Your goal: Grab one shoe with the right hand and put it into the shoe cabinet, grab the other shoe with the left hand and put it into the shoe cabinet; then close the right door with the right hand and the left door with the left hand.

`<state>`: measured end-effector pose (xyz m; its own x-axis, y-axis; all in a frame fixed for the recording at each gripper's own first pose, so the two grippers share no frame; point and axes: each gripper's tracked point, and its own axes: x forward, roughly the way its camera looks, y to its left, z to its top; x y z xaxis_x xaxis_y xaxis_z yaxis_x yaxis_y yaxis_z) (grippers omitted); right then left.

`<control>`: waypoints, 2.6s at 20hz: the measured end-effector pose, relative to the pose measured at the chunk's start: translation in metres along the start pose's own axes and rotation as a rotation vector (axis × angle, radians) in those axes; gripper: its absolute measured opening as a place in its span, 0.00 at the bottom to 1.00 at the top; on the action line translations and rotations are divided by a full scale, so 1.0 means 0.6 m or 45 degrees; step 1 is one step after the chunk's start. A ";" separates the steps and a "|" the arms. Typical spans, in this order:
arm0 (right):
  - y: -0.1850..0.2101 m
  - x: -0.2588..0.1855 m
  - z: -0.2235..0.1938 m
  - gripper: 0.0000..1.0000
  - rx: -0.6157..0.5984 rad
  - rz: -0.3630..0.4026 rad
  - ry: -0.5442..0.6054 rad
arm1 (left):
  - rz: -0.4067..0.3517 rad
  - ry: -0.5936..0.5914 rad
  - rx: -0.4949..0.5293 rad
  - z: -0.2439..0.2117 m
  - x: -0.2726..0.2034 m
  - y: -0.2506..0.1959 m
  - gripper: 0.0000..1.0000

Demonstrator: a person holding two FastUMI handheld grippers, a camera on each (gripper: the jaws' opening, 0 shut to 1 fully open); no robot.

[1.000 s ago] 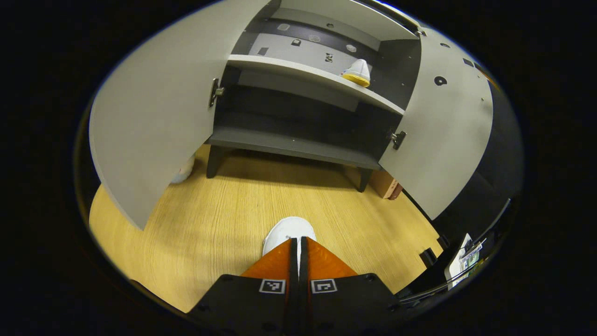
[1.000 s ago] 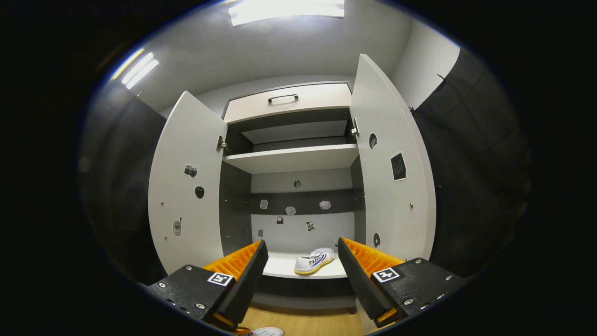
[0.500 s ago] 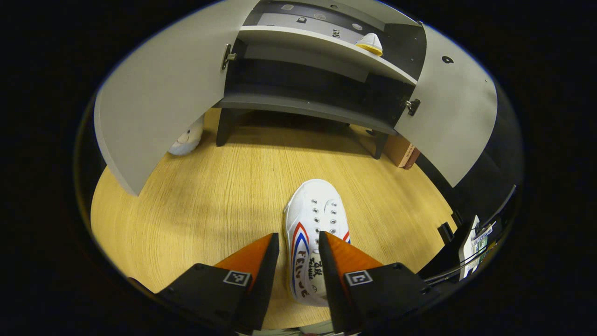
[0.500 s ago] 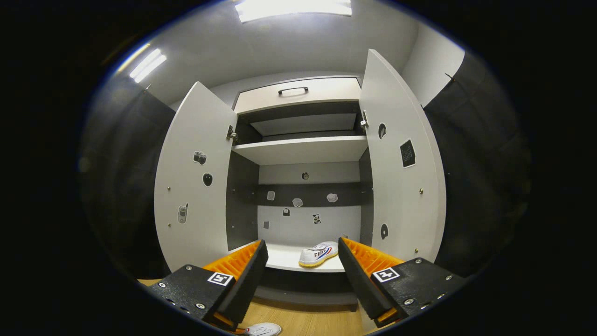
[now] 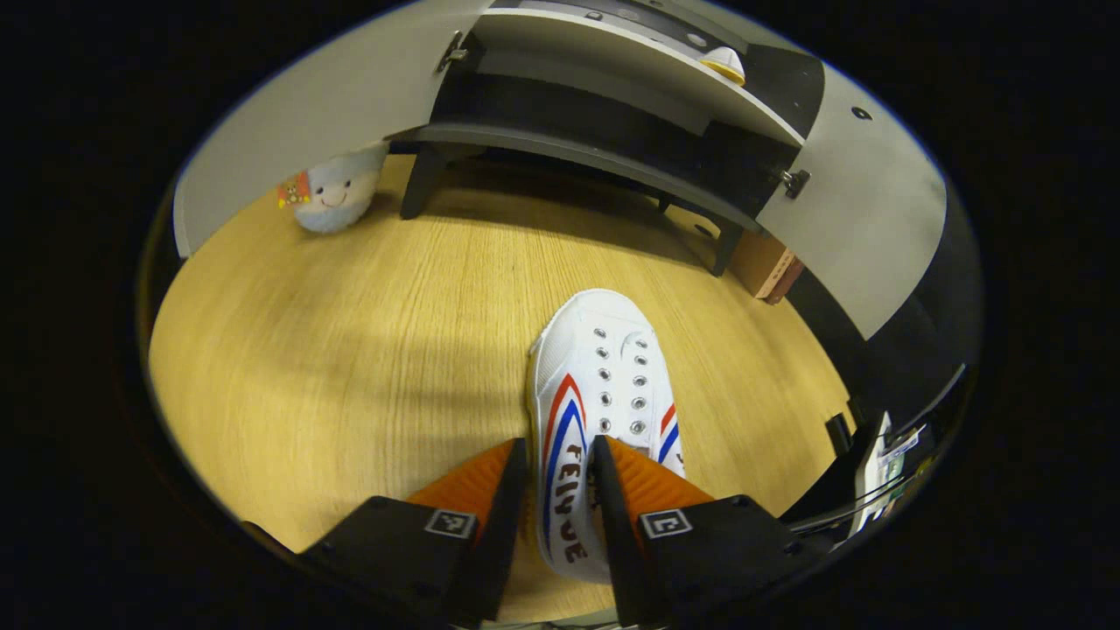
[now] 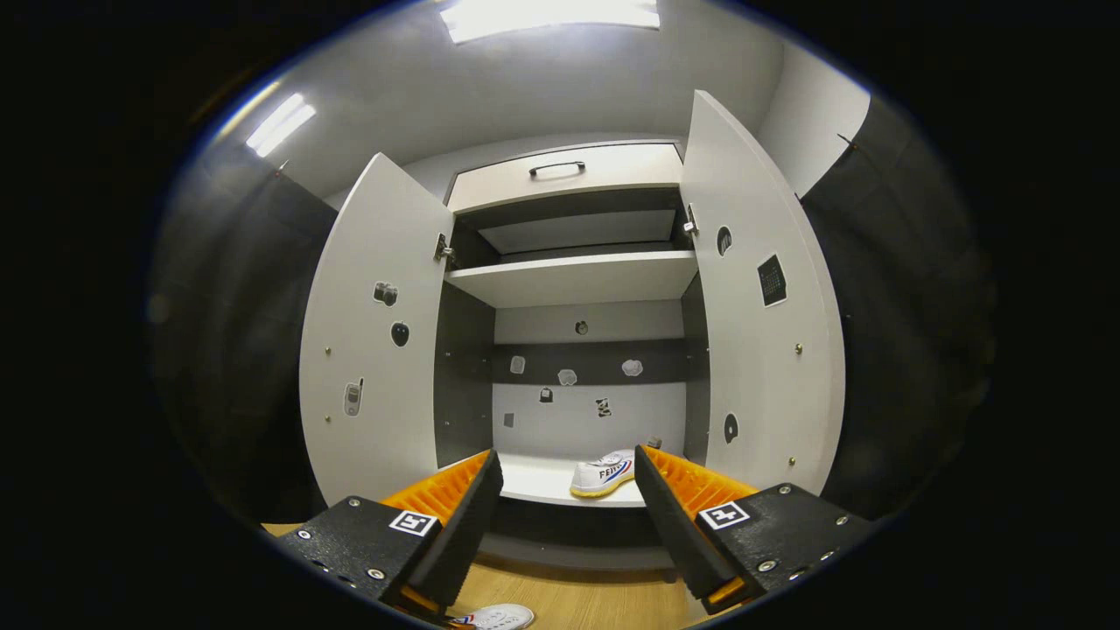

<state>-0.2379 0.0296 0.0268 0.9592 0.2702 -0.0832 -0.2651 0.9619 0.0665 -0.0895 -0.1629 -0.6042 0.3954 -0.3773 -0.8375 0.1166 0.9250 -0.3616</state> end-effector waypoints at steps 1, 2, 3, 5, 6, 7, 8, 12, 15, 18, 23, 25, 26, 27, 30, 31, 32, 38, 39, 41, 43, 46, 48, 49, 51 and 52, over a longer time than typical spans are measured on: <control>0.002 0.000 0.000 0.93 0.002 0.001 0.002 | -0.016 -0.007 0.011 0.000 0.004 -0.001 0.48; 0.006 -0.002 0.001 0.93 0.006 0.005 0.001 | -0.029 -0.015 0.018 -0.003 0.005 0.001 0.42; 0.010 -0.003 0.003 0.93 0.007 0.012 -0.002 | -0.003 -0.051 -0.014 0.005 0.005 0.006 0.39; 0.017 -0.006 0.003 0.93 -0.006 0.021 -0.002 | -0.019 -0.064 -0.174 0.002 0.013 -0.012 0.12; 0.019 -0.007 0.001 0.93 -0.018 0.020 0.001 | -0.072 -0.079 -0.228 0.005 0.001 -0.024 0.07; 0.018 -0.009 0.002 0.93 -0.028 0.015 0.005 | -0.080 -0.093 -0.250 0.014 -0.016 -0.031 0.07; 0.018 -0.011 0.001 0.93 -0.035 0.011 0.006 | -0.097 -0.122 -0.249 0.019 -0.033 -0.041 0.07; 0.014 -0.021 0.007 0.93 -0.018 -0.004 0.001 | -0.110 -0.212 -0.124 0.075 -0.092 -0.086 0.06; -0.001 -0.034 0.013 0.93 0.004 -0.026 0.001 | -0.102 -0.300 -0.032 0.138 -0.125 -0.137 0.06; -0.024 -0.050 0.027 0.93 0.010 -0.053 -0.019 | -0.122 -0.388 -0.018 0.206 -0.165 -0.187 0.06; -0.065 -0.074 0.046 0.93 0.021 -0.095 -0.053 | -0.083 -0.602 -0.008 0.376 -0.273 -0.198 0.06; -0.073 -0.079 0.049 0.93 0.033 -0.093 -0.063 | -0.031 -0.667 0.009 0.443 -0.308 -0.194 0.07; -0.077 -0.081 0.049 0.93 0.032 -0.094 -0.066 | -0.010 -0.684 0.018 0.467 -0.325 -0.196 0.06; -0.081 -0.082 0.051 0.93 0.029 -0.093 -0.068 | 0.010 -0.707 0.019 0.496 -0.337 -0.197 0.06; -0.092 -0.087 0.051 0.93 0.023 -0.094 -0.074 | 0.048 -0.735 0.019 0.590 -0.332 -0.211 0.06; -0.095 -0.089 0.050 0.93 0.020 -0.100 -0.075 | 0.050 -0.722 0.006 0.613 -0.321 -0.213 0.06; -0.100 -0.090 0.049 0.93 0.017 -0.105 -0.078 | 0.049 -0.710 -0.007 0.632 -0.312 -0.212 0.06; -0.153 -0.086 0.042 0.93 0.017 -0.159 -0.096 | 0.138 -0.652 -0.019 0.758 -0.229 -0.191 0.06; -0.162 -0.082 0.043 0.93 0.017 -0.171 -0.101 | 0.134 -0.625 -0.033 0.772 -0.207 -0.193 0.06; -0.179 -0.078 0.041 0.93 0.010 -0.188 -0.100 | 0.138 -0.579 -0.040 0.798 -0.165 -0.191 0.06; -0.193 -0.076 0.042 0.93 0.005 -0.207 -0.106 | 0.184 -0.552 -0.018 0.821 -0.123 -0.178 0.06; -0.196 -0.075 0.045 0.93 -0.001 -0.202 -0.125 | 0.223 -0.500 -0.015 0.836 -0.063 -0.160 0.06; -0.191 -0.071 0.048 0.93 -0.004 -0.188 -0.131 | 0.204 -0.473 -0.033 0.843 -0.030 -0.156 0.06; -0.190 -0.072 0.048 0.93 -0.006 -0.184 -0.135 | 0.210 -0.466 -0.034 0.848 -0.020 -0.152 0.06; -0.193 -0.068 0.050 0.93 -0.010 -0.192 -0.145 | 0.239 -0.447 -0.012 0.847 -0.005 -0.148 0.06; -0.194 -0.066 0.047 0.93 -0.010 -0.197 -0.147 | 0.235 -0.435 -0.001 0.845 0.002 -0.150 0.08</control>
<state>-0.2422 -0.0942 0.0506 0.9933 0.1131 0.0226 -0.1142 0.9920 0.0538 0.3623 -0.2234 -0.3651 0.6904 -0.1674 -0.7038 0.0146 0.9759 -0.2178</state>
